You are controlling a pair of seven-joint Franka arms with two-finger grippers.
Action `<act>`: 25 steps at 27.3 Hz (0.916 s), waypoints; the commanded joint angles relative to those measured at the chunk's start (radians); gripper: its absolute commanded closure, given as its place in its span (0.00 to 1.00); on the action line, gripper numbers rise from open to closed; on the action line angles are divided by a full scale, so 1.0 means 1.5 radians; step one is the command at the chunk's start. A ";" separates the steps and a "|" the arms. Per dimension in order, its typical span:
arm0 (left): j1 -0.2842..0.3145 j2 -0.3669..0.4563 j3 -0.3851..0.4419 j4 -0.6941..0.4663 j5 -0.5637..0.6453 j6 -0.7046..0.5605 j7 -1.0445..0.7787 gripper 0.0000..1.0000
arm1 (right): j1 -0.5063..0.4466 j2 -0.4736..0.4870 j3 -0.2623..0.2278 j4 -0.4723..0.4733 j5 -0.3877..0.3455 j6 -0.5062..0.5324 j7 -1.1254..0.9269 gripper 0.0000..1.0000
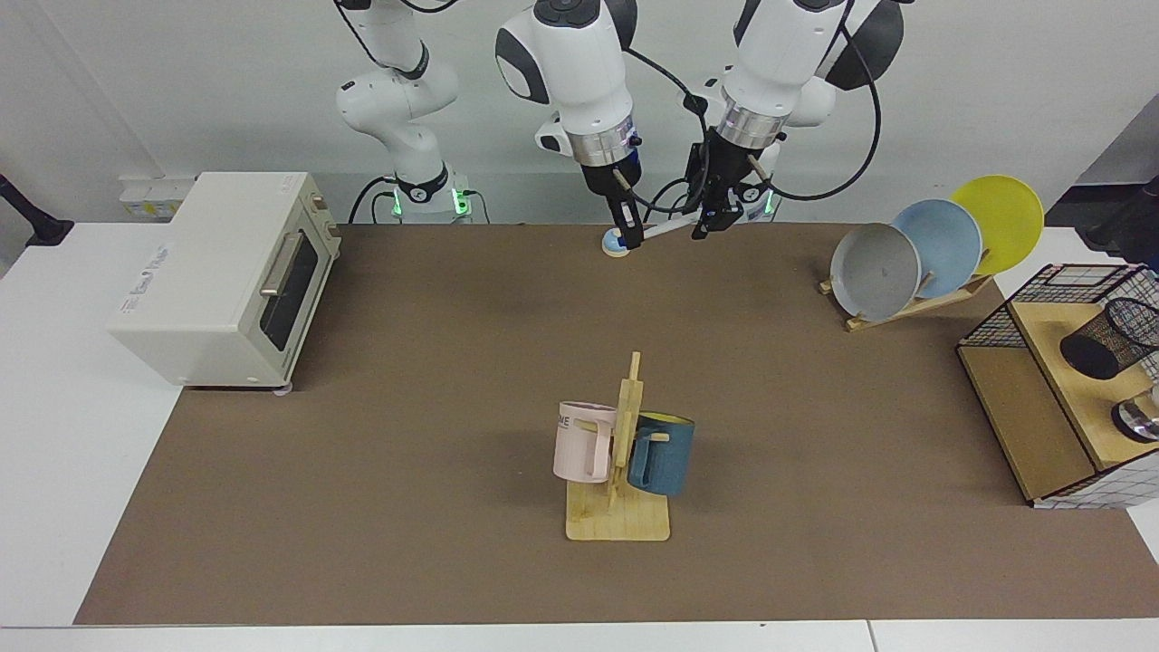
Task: Put markers into pen holder
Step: 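Close the left gripper on the marker's capped end beside the right gripper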
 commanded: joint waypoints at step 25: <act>-0.010 -0.024 0.010 -0.024 -0.006 0.010 -0.010 1.00 | -0.005 -0.003 0.000 -0.015 -0.008 0.009 -0.004 1.00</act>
